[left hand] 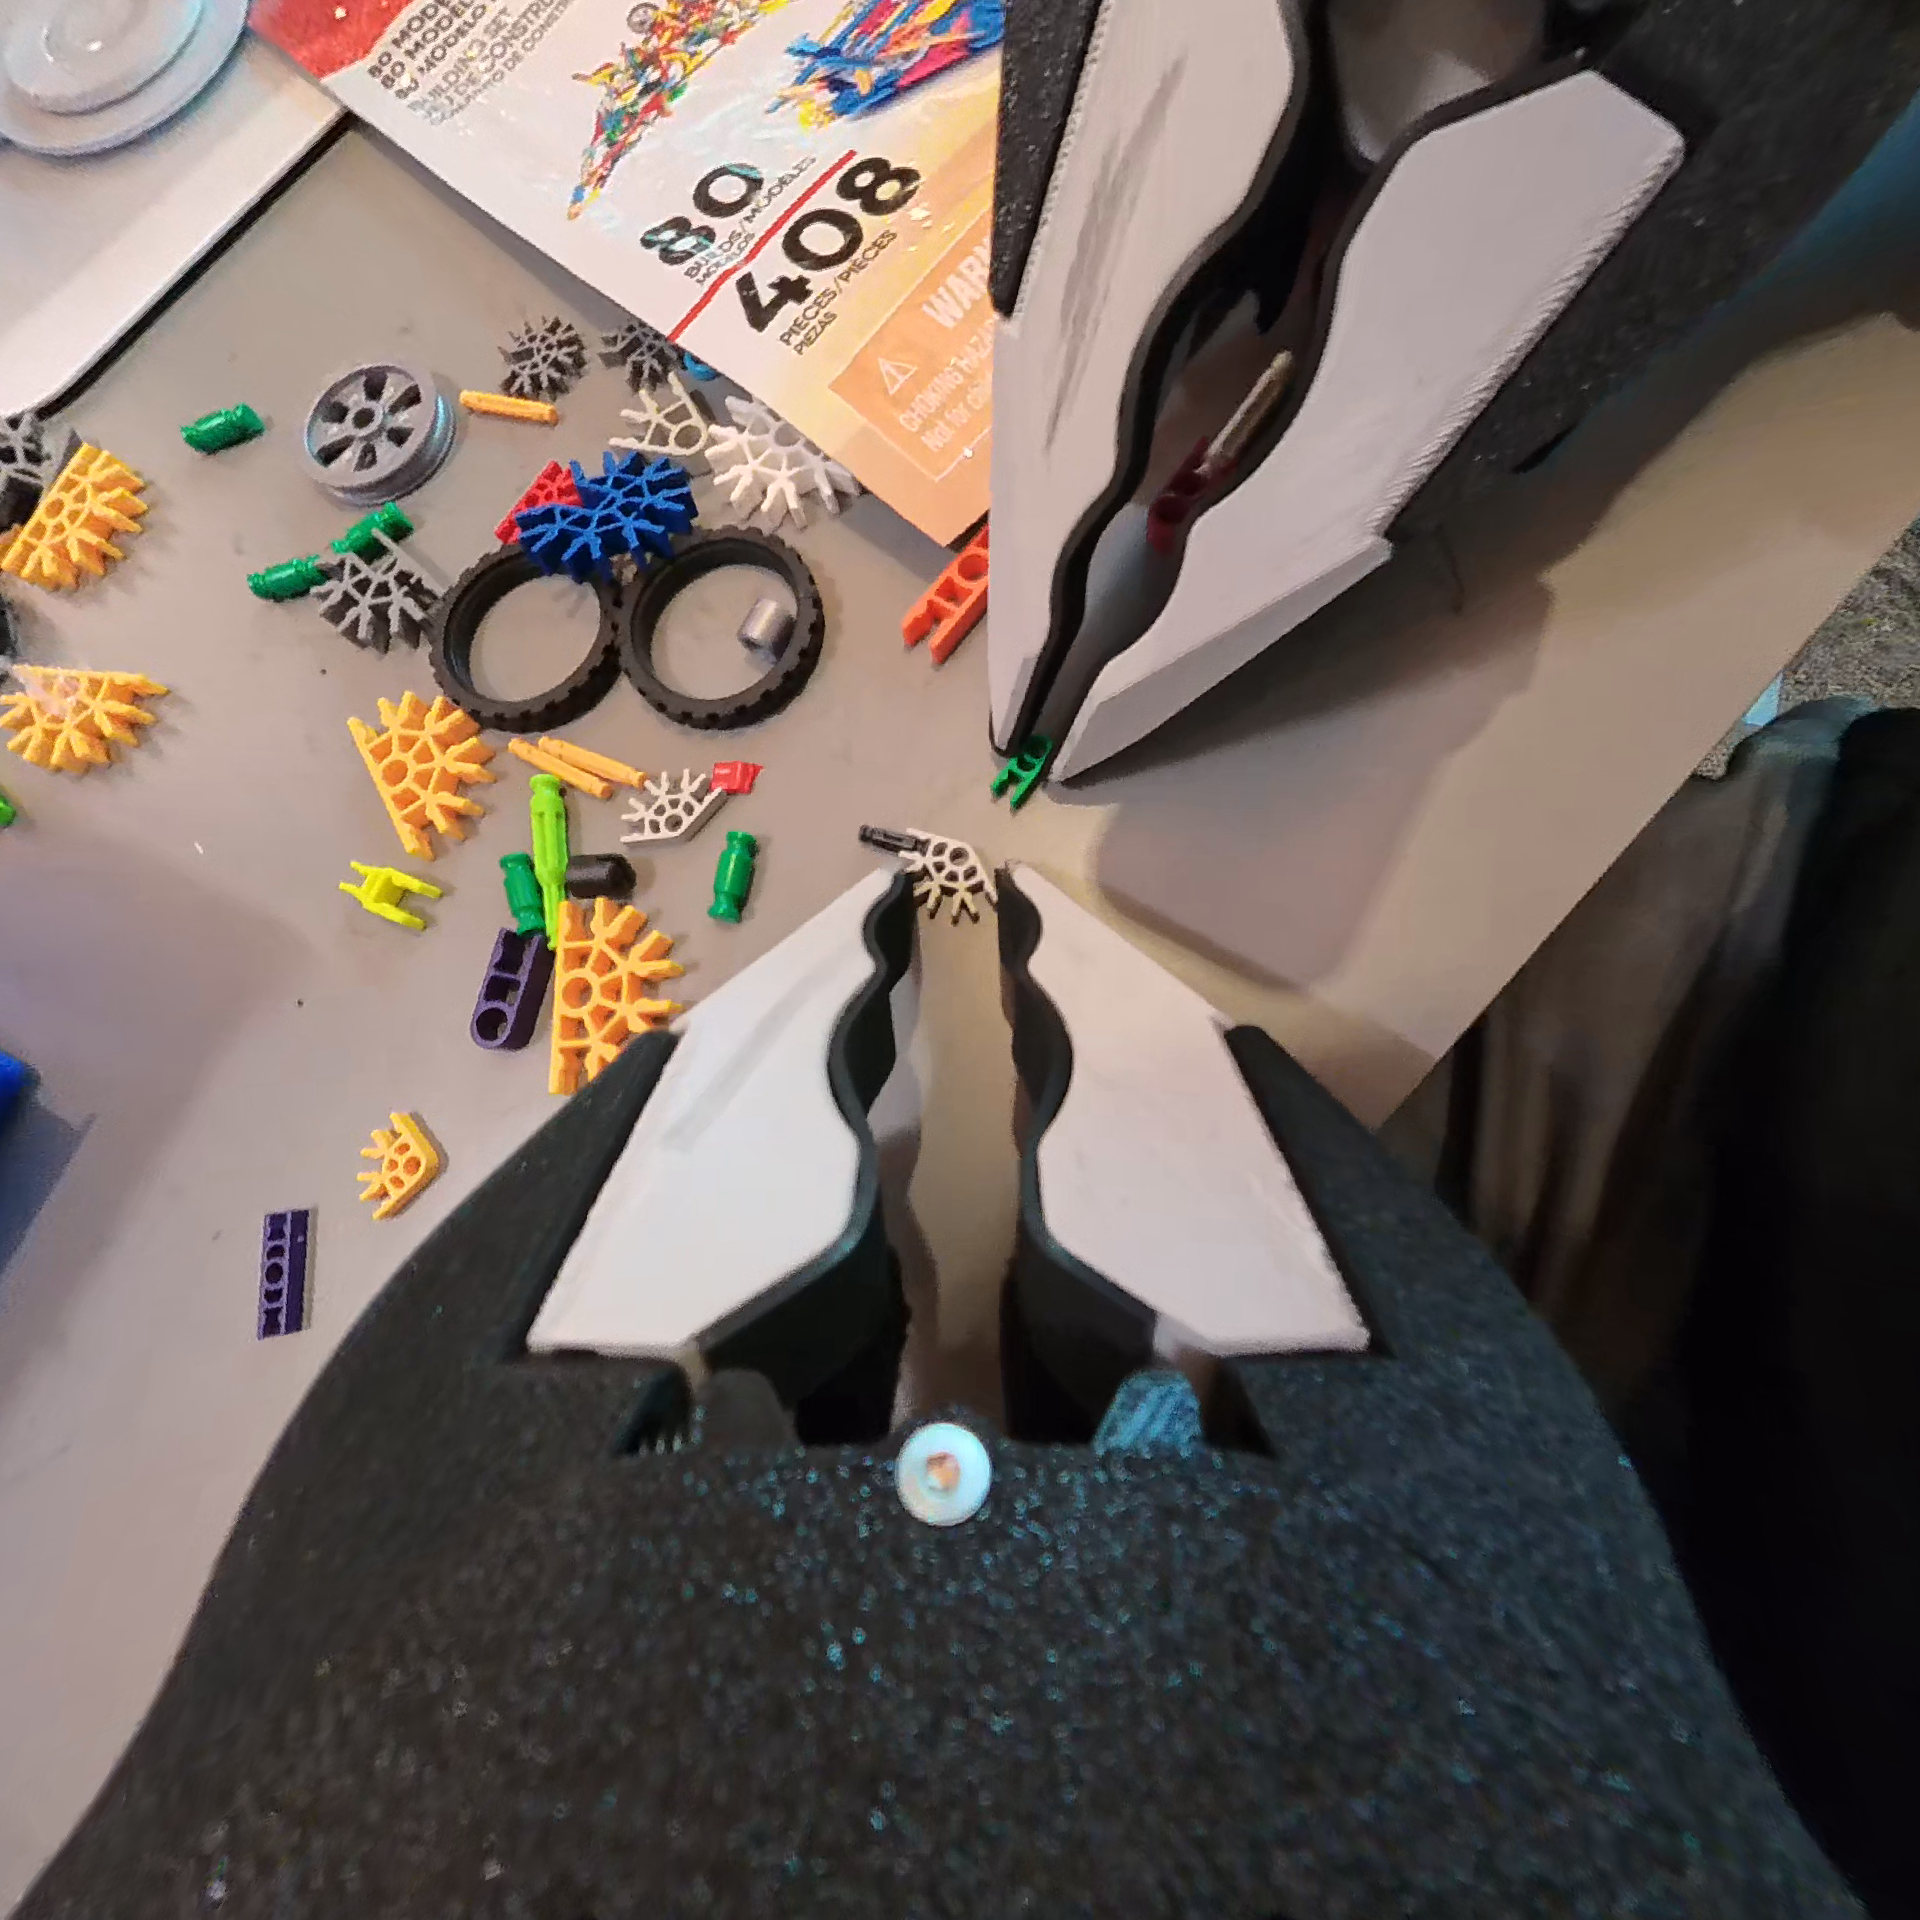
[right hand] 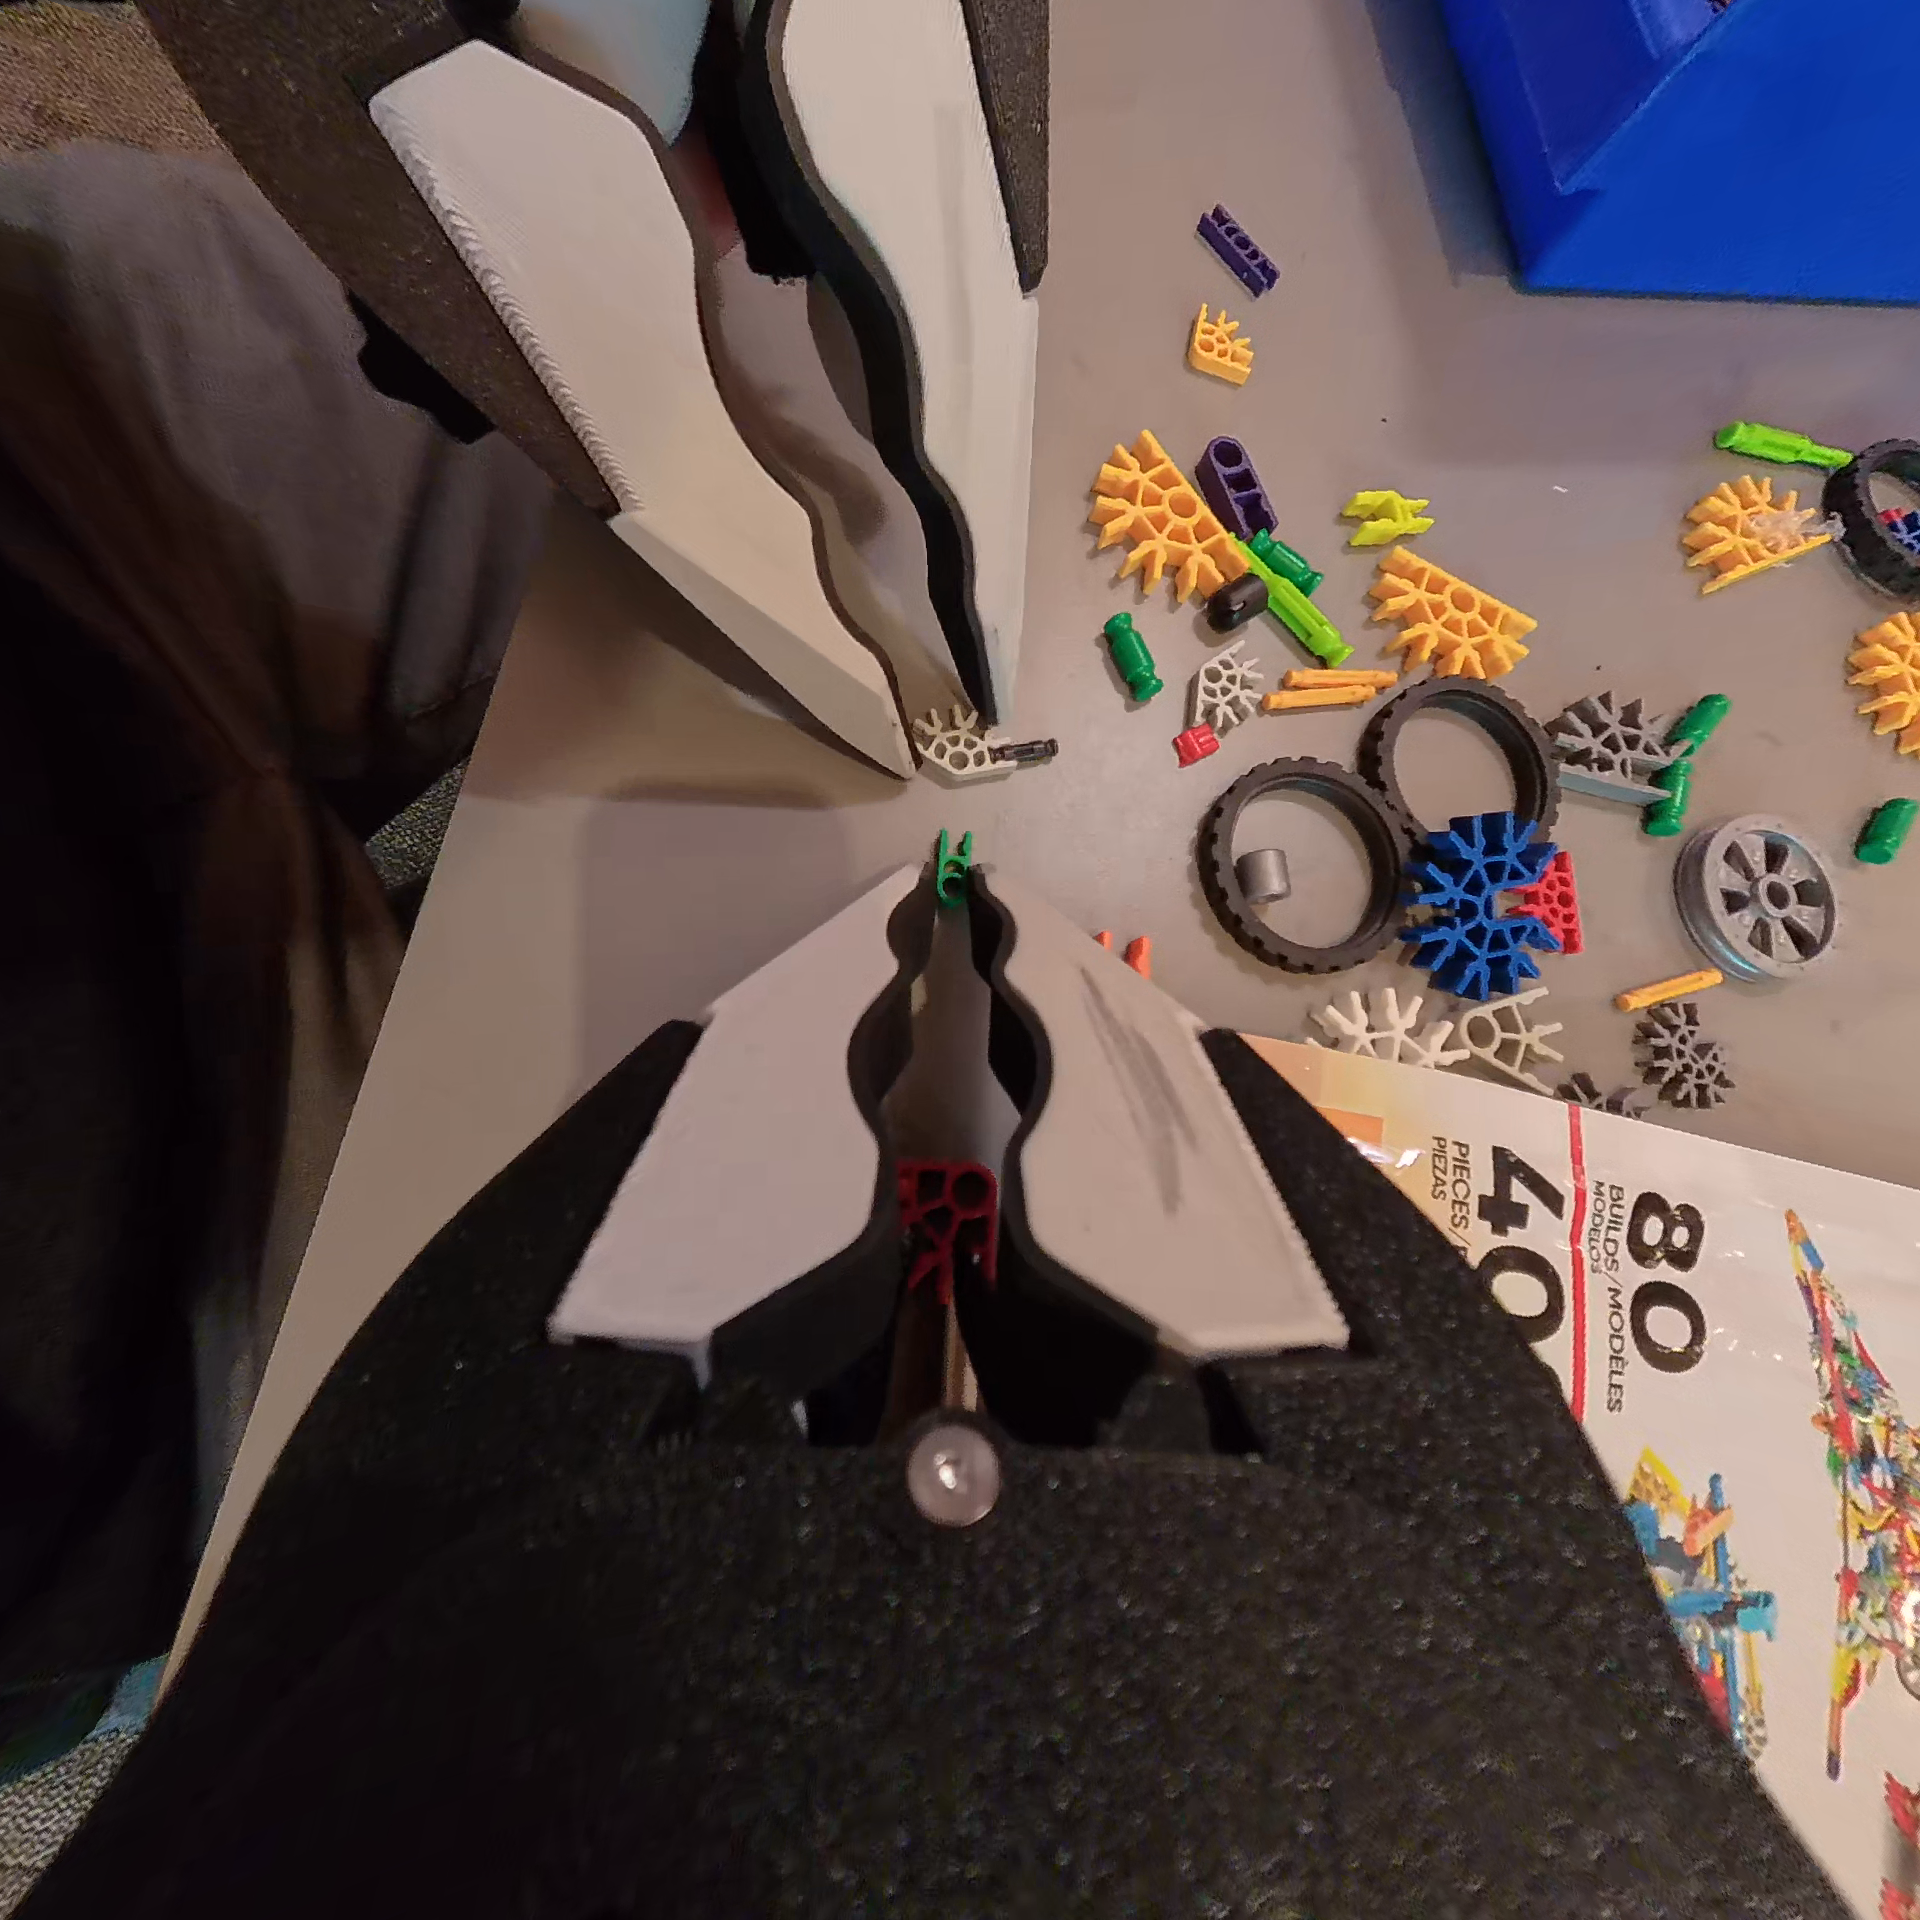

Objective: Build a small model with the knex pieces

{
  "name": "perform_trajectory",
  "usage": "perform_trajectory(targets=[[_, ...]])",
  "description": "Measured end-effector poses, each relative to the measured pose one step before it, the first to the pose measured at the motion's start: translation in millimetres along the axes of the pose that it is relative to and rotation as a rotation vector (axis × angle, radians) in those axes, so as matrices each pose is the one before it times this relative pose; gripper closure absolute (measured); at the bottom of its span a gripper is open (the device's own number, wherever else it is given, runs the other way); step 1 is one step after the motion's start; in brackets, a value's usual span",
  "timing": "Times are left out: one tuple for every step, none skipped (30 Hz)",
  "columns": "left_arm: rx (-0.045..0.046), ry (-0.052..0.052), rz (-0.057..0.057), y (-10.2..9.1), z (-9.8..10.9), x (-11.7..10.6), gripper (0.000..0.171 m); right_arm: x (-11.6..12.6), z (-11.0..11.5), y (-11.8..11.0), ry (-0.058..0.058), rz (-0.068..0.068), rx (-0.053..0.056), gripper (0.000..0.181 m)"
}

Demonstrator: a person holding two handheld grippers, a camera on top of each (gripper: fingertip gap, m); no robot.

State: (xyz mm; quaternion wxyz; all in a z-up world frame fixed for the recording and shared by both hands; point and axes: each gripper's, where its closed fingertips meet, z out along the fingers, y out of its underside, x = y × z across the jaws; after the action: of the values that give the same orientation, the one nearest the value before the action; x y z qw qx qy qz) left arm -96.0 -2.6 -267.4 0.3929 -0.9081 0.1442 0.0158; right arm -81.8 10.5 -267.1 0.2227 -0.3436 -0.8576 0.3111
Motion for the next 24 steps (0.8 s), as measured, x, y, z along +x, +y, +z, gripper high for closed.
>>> perform_trajectory(targets=[[0.00089,0.0048,0.0200,-0.03,-0.29,1.21,0.158,-0.07,-0.29,-0.23,0.0005,-0.0012,0.0027,0.177],[0.00282,0.0086,0.0291,-0.21,-0.60,2.56,0.158,0.32,-0.14,0.18,0.0021,-0.0002,-0.0006,0.177],[-0.00181,0.0071,0.0156,0.50,-0.78,1.53,0.158,0.46,-0.05,0.75,0.0016,0.0000,-0.0030,0.177],[-0.00140,0.0168,0.0091,0.71,-1.26,1.92,0.158,0.18,-0.15,0.46,-0.0004,-0.0005,-0.0016,0.177],[0.00294,0.0186,0.0233,0.65,-1.15,2.18,0.158,-0.45,-0.20,-0.10,-0.0028,-0.0027,0.0015,0.177],[0.00681,0.0179,0.0434,0.27,-1.20,3.04,0.158,-0.72,0.10,0.04,-0.0024,-0.0050,-0.0005,0.177],[0.00013,0.0090,0.0172,0.37,-0.66,0.57,0.158,0.34,0.16,-0.05,0.0050,-0.0074,-0.0007,0.177],[0.00144,0.0129,-0.0067,0.18,-0.03,-0.21,0.158,0.34,0.38,0.16,0.0066,-0.0082,-0.0021,0.177],[0.00678,0.0105,0.0019,-0.11,0.30,-0.15,0.158,-0.04,0.18,-0.28,0.0020,-0.0057,0.0004,0.177],[0.00459,-0.0008,0.0148,0.15,-0.08,-1.02,0.158,-0.24,-0.11,-0.39,0.0004,-0.0052,0.0025,0.177],[0.00130,-0.0014,0.0142,0.30,-0.38,-0.74,0.158,-0.06,-0.38,-0.96,0.0027,-0.0081,0.0069,0.177],[0.00223,0.0105,0.0121,0.12,-0.44,1.18,0.158,-0.80,-0.59,-1.47,0.0024,-0.0157,0.0094,0.177],[0.00144,0.0096,0.0167,0.15,-0.73,1.34,0.158,-0.11,-0.36,-0.68,0.0059,-0.0126,0.0021,0.177],[0.00034,0.0045,0.0207,0.29,-0.45,0.63,0.158,1.57,0.34,0.91,0.0121,-0.0067,-0.0065,0.177],[0.00031,0.0099,0.0170,0.20,-0.63,1.08,0.158,0.96,0.73,1.86,0.0060,-0.0057,-0.0098,0.177],[0.00201,0.0214,0.0221,0.26,-1.02,2.53,0.158,0.57,0.09,0.76,0.0030,-0.0049,-0.0028,0.177],[0.00022,0.0138,0.0174,0.82,-1.02,0.45,0.158,-0.18,-0.45,-0.38,-0.0021,-0.0020,0.0035,0.177],[0.00099,0.0143,0.0062,1.05,-0.67,-0.65,0.158,-0.16,-0.39,-0.53,-0.0019,0.0014,0.0040,0.177],[0.00593,0.0256,0.0128,0.42,-0.72,1.50,0.158,-0.10,-0.14,0.05,-0.0024,0.0008,0.0010,0.177],[0.00745,0.0192,0.0222,-0.26,-0.68,1.22,0.158,-0.40,0.00,0.09,-0.0011,-0.0030,0.0005,0.177],[0.00541,-0.0053,0.0031,-0.30,0.03,-3.20,0.157,-0.76,-0.17,-0.31,-0.0018,-0.0054,0.0022,0.177],[-0.00364,0.0012,-0.0125,1.06,0.61,-2.64,0.157,-0.88,-0.12,-0.44,-0.0031,-0.0039,0.0020,0.177],[-0.00086,0.0110,0.0028,0.88,0.31,0.45,0.157,-0.69,-0.10,0.19,-0.0026,-0.0021,0.0005,0.177],[0.00518,0.0082,0.0067,-0.29,-0.25,0.85,0.157,-0.49,-0.12,0.39,-0.0024,-0.0015,-0.0010,0.177]])
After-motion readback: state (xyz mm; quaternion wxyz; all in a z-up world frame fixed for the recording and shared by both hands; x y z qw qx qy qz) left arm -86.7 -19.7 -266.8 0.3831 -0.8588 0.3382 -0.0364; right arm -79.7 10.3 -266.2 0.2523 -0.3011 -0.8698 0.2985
